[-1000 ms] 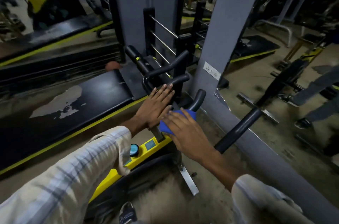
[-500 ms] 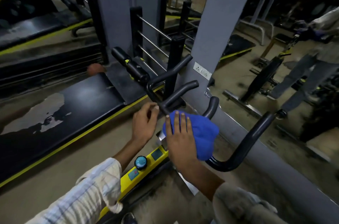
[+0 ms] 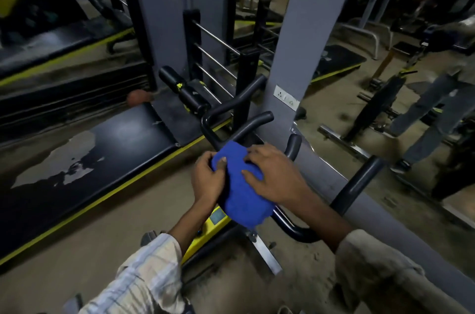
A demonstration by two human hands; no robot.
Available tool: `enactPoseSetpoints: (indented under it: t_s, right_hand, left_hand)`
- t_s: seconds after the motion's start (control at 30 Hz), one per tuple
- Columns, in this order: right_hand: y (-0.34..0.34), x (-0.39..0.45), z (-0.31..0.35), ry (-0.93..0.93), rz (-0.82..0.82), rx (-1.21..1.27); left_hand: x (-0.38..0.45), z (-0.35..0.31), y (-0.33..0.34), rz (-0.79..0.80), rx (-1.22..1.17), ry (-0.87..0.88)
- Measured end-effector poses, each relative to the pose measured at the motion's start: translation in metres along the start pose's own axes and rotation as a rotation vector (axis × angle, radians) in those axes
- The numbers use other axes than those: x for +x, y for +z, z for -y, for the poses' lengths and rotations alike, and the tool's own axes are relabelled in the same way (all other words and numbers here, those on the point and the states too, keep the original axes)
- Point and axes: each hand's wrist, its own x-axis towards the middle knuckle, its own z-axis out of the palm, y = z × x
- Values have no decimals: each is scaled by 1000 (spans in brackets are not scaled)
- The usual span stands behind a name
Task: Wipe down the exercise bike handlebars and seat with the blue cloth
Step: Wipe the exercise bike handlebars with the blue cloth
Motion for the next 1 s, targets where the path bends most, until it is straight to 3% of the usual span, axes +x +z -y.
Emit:
enactPoseSetpoints:
  t_s: [0.1, 0.2, 0.33, 0.47, 0.73, 0.9, 1.0]
  right_hand:
    - [-6, -1, -22, -33, -40, 26]
    - [-8, -7, -41, -78, -40, 75]
    - [-13, -4, -62, -227, 43, -15]
    - [-32, 3, -73, -295, 98, -106]
    - [-53, 53, -89, -432, 272, -161]
    - [-52, 71, -98, -490, 257, -209]
    - [-59, 84, -101, -507, 234, -258]
  left_hand:
    - [-27, -11, 23, -223, 331, 103]
    - [-60, -24, 58, -273, 281, 114]
    - [-68, -37, 89, -165, 297, -107]
    - [-56, -42, 88, -188, 309, -189]
    - [-48, -43, 96, -295, 244, -173]
    - [-20, -55, 99, -512, 304, -130]
    - [0, -68, 98, -563, 329, -44]
